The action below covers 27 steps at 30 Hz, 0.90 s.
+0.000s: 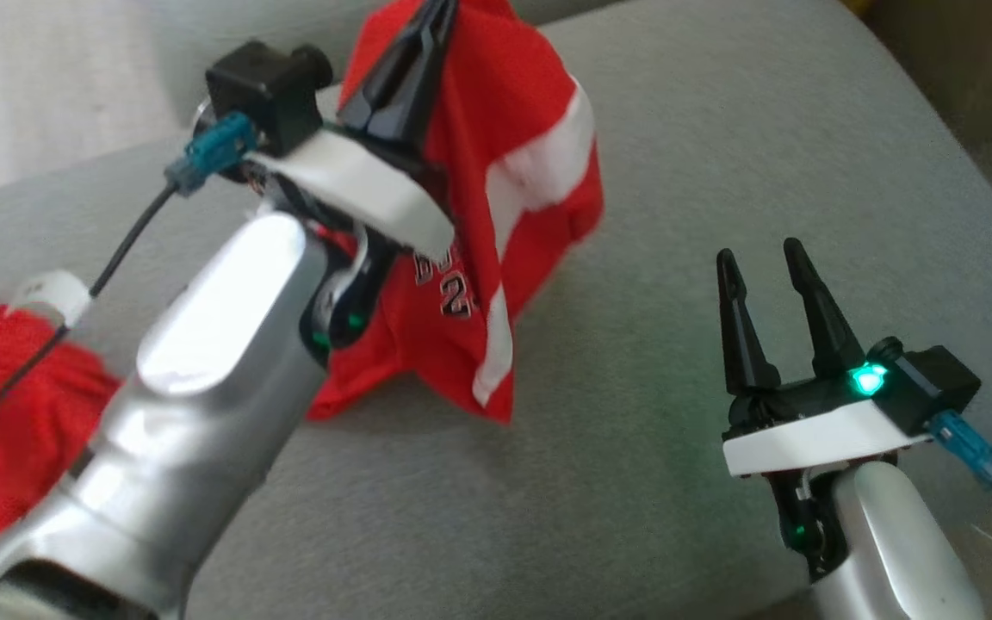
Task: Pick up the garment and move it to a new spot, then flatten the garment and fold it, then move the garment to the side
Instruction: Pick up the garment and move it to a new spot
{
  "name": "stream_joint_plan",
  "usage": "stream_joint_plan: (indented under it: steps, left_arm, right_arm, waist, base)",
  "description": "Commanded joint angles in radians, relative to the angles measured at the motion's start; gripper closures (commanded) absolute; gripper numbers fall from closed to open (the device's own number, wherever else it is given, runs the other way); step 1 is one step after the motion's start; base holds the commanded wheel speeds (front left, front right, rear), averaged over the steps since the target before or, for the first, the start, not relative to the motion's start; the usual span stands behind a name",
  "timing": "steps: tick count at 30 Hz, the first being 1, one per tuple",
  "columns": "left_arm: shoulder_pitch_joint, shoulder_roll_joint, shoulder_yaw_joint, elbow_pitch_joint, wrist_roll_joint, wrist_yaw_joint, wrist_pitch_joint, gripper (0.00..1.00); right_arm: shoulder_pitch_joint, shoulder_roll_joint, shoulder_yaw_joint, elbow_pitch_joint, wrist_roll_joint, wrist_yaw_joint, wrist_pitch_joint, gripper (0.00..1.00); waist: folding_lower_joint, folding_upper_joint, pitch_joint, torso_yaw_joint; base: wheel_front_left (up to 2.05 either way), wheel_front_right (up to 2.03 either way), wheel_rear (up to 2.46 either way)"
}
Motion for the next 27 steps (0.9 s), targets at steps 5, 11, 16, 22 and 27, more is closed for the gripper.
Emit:
stream_joint_plan:
  steps: [5, 11, 16, 22, 27]
  left_arm:
    - [-0.118, 0.019, 0.043, 0.135, 0.040, -0.032, -0.087, 0.00]
    - [-0.112, 0.063, 0.063, 0.251, 0.050, -0.062, -0.172, 0.00]
    - [-0.002, 0.130, 0.104, 0.228, 0.044, -0.068, -0.219, 0.00]
    - [0.243, 0.167, 0.156, 0.097, 0.065, -0.031, -0.231, 0.00]
    - [0.428, 0.148, 0.192, -0.014, 0.096, 0.004, -0.232, 0.00]
  right_arm:
    - [-0.039, -0.003, 0.012, -0.047, 0.014, -0.001, -0.011, 0.00]
    - [-0.029, -0.003, -0.023, -0.054, 0.002, -0.001, -0.011, 0.00]
    - [-0.010, -0.003, -0.048, -0.049, -0.033, -0.001, -0.011, 0.00]
    - [0.036, -0.003, -0.068, -0.029, -0.086, -0.001, -0.011, 0.00]
    - [0.076, -0.003, -0.090, -0.011, -0.111, -0.001, -0.011, 0.00]
  waist:
    - [0.0000, -0.0001, 0.045, -0.044]
    - [0.0000, -0.0001, 0.035, 0.038]
    - [0.0000, -0.0001, -0.006, 0.136]
    - [0.0000, -0.0001, -0.078, 0.267]
    - [0.0000, -0.0001, -0.116, 0.336]
  base:
    - [0.00, 0.00, 0.00]
    - [0.00, 0.00, 0.00]
    - [0.00, 0.00, 0.00]
    - [0.00, 0.00, 0.00]
    - [0.00, 0.00, 0.00]
